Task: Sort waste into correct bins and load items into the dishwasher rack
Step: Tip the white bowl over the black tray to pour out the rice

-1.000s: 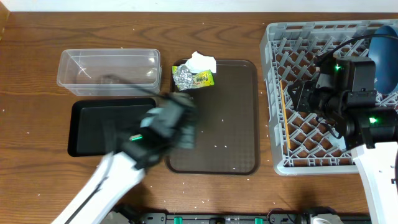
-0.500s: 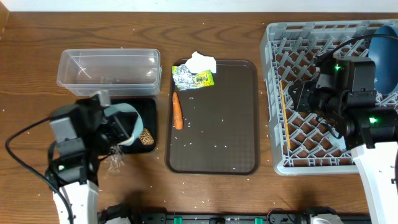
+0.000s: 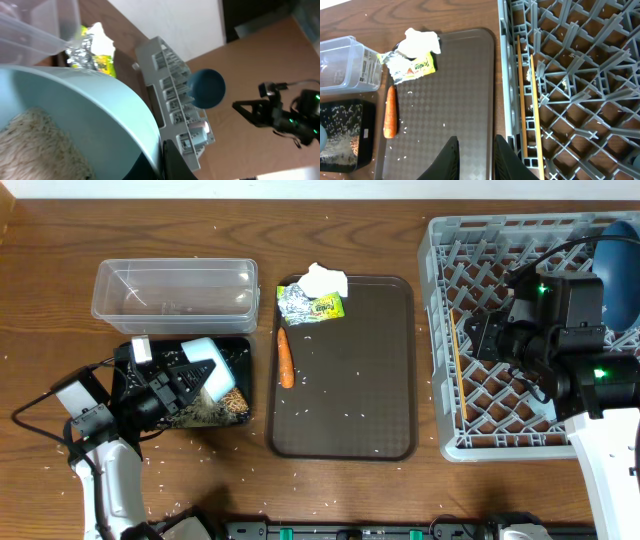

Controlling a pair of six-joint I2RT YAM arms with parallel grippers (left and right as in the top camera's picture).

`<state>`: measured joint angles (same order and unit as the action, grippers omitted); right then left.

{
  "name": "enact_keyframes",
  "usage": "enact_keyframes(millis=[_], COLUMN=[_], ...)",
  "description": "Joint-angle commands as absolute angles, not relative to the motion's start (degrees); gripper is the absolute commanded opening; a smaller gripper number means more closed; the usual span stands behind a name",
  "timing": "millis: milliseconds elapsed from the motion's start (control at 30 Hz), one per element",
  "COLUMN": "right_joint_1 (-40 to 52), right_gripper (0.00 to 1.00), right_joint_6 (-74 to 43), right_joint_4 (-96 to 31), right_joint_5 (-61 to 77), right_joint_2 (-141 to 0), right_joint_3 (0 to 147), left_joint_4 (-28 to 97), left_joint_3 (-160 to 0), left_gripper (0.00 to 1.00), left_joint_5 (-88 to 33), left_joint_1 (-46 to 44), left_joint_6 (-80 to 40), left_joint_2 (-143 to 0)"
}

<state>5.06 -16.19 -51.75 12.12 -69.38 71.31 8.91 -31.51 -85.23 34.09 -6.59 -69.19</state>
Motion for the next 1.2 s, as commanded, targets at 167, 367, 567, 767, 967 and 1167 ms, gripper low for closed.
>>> enact_keyframes(millis=[167,367,567,767,967,1167], right_joint_1=[5.28,5.28,5.28,5.28,5.28,5.28], right_gripper=[0.16,0.16,0.16,0.16,0.16,0.16], right_joint_6=[-16.93,-16.93,-16.93,-16.95,-16.95,-16.91], right_joint_4=[-51.92,-51.92,-51.92,-51.88,-51.9,-52.53], right_joint_5=[12.27,12.29,12.49,12.47,12.47,12.69], right_joint_2=[-69.65,-69.63,-69.63,-69.58,-69.58,-69.32], right_joint_3=[71.61,71.61,71.61,71.61,71.61,71.61], left_joint_4=[8.62,9.91,8.21,7.25,7.42,5.5], left_joint_3=[-31.92,-31.92,-31.7,-31.7,-31.68,-31.66], left_gripper=[0.06,0.06,0.06,0.06,0.06,0.06], left_joint_5=[-90.0,-89.41,-83.0,-84.97,-81.23,-80.25], left_joint_1=[34.44,34.44,34.48,34.28,34.7,35.92], left_joint_6=[2.87,2.72,-0.08,0.45,-2.13,-4.71], left_joint_2=[-69.58,-70.37,-70.37,-70.39,-70.5,-70.94])
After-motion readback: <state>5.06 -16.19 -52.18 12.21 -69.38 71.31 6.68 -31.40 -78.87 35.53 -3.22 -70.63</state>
